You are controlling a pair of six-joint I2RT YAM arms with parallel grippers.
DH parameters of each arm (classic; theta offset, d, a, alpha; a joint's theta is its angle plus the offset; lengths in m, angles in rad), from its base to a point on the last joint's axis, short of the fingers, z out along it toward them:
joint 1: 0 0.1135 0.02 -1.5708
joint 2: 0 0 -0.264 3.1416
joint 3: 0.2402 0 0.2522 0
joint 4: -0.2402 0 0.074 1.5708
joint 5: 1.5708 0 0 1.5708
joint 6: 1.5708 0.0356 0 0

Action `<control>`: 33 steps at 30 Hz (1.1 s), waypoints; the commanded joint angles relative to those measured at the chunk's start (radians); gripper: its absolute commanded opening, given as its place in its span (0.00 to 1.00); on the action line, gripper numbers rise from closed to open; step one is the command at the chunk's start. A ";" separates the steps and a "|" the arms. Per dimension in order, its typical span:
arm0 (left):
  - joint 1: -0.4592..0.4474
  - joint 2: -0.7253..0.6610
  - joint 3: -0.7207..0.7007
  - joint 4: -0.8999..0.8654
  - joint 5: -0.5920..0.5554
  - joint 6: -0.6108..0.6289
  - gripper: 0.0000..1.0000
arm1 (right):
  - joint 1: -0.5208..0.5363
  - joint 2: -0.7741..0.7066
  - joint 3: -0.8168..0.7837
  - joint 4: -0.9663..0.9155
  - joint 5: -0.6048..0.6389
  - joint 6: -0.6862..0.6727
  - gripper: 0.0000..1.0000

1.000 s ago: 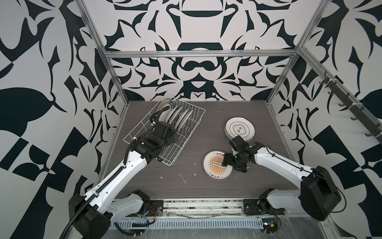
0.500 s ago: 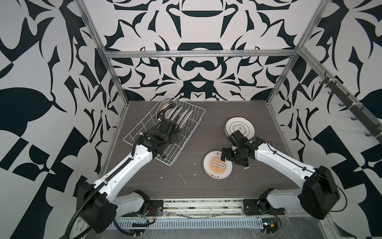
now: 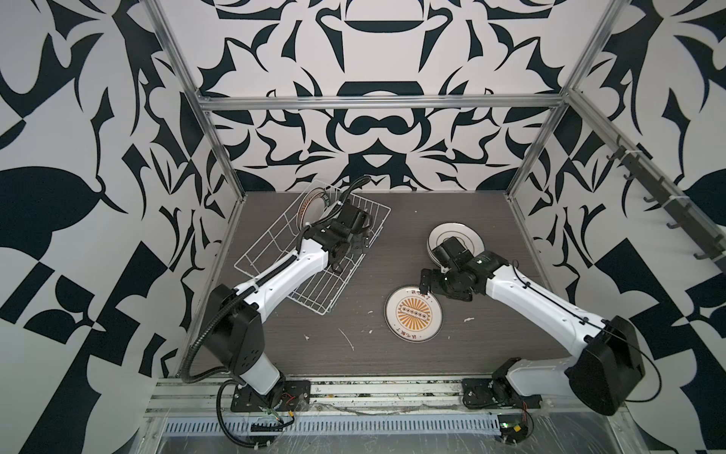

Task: Unload the plates from the dish rack
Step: Pick up a plate from the dish rack.

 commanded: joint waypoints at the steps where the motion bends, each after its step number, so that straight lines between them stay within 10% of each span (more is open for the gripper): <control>1: -0.006 0.070 0.074 -0.036 -0.023 0.066 0.95 | -0.013 0.008 0.044 -0.014 0.023 -0.053 0.99; 20: -0.024 0.280 0.284 -0.085 -0.094 0.169 0.86 | -0.103 -0.017 -0.001 0.033 -0.049 -0.087 0.99; 33: -0.012 0.367 0.329 -0.019 -0.176 0.253 0.56 | -0.115 -0.065 -0.033 0.052 -0.057 -0.080 0.99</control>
